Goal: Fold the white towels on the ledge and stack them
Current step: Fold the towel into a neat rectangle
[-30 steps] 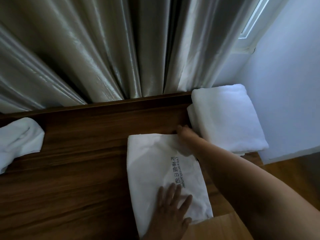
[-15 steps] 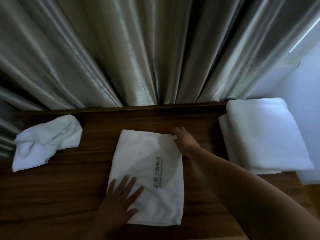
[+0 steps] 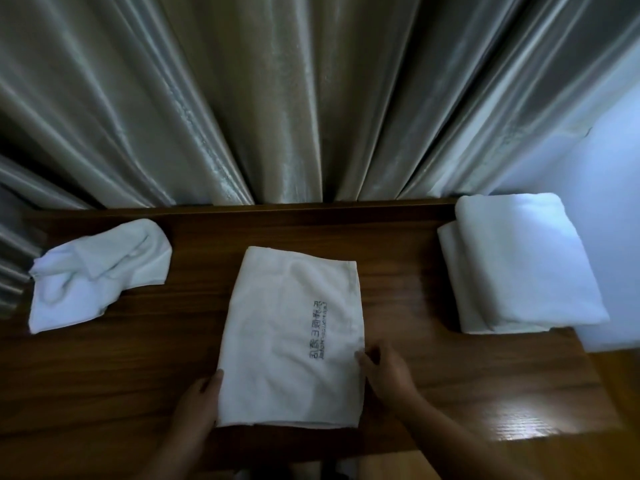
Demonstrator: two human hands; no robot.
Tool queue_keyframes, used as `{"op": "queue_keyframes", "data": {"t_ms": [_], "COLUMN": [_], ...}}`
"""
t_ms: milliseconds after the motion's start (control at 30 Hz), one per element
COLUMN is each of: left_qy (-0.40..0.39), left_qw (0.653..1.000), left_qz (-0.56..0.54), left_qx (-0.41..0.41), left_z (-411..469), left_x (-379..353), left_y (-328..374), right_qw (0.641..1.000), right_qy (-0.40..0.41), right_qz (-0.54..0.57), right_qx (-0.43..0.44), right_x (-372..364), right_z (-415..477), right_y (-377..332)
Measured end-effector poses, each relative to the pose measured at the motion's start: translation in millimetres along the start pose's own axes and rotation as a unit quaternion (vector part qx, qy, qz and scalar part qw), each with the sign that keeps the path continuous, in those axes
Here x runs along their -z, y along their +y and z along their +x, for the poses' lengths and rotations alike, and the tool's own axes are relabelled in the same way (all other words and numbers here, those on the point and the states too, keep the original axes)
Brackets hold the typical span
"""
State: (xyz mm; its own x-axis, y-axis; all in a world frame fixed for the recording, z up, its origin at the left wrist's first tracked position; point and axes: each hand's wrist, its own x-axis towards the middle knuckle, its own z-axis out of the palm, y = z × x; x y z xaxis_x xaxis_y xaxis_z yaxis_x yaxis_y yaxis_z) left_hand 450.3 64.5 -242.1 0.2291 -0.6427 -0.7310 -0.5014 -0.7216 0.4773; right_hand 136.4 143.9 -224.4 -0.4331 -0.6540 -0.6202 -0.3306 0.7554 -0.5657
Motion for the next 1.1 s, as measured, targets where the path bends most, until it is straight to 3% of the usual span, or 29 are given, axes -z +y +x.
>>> {"op": "queue_keyframes", "data": {"t_ms": [200,367,533,633,700,767,900,1033,1100], "left_qy": [-0.098,-0.14,-0.16,-0.172,-0.187,-0.129,-0.014,0.096,0.101], "left_qw": [0.978,0.972,0.986,0.956,0.942,0.952,0.982,0.961,0.939], "left_qz": [-0.182,-0.175,-0.023,0.111,0.13,0.134,0.113,0.186,0.252], "left_qx": [0.018,0.073,-0.032,-0.21,-0.246,-0.242,-0.15,-0.179,-0.213], "left_z": [-10,-21,-27,-31,-38,-40,-33,-29,-27], "left_x": [15,11,6,6,-1,-9,-5,24,33], "left_y": [-6,1,0,-7,-10,-15,-10,-11,-16], "right_qw": [0.999,0.999,0.998,0.998,0.998,0.998,0.997,0.994,0.993], "right_qy": [0.016,0.009,0.013,0.012,0.013,0.015,0.038,0.077,0.089], "right_qz": [-0.033,-0.024,-0.013,0.009,0.017,0.019,0.014,0.011,0.007], "right_qx": [-0.022,-0.043,-0.056,-0.068,-0.067,-0.065,-0.066,-0.075,-0.075], "right_x": [-31,-41,-42,-44,-44,-44,-44,-36,-37], "right_z": [-44,-45,-45,-46,-46,-48,-50,-52,-51], "right_y": [24,22,25,27,26,25,27,29,29]}}
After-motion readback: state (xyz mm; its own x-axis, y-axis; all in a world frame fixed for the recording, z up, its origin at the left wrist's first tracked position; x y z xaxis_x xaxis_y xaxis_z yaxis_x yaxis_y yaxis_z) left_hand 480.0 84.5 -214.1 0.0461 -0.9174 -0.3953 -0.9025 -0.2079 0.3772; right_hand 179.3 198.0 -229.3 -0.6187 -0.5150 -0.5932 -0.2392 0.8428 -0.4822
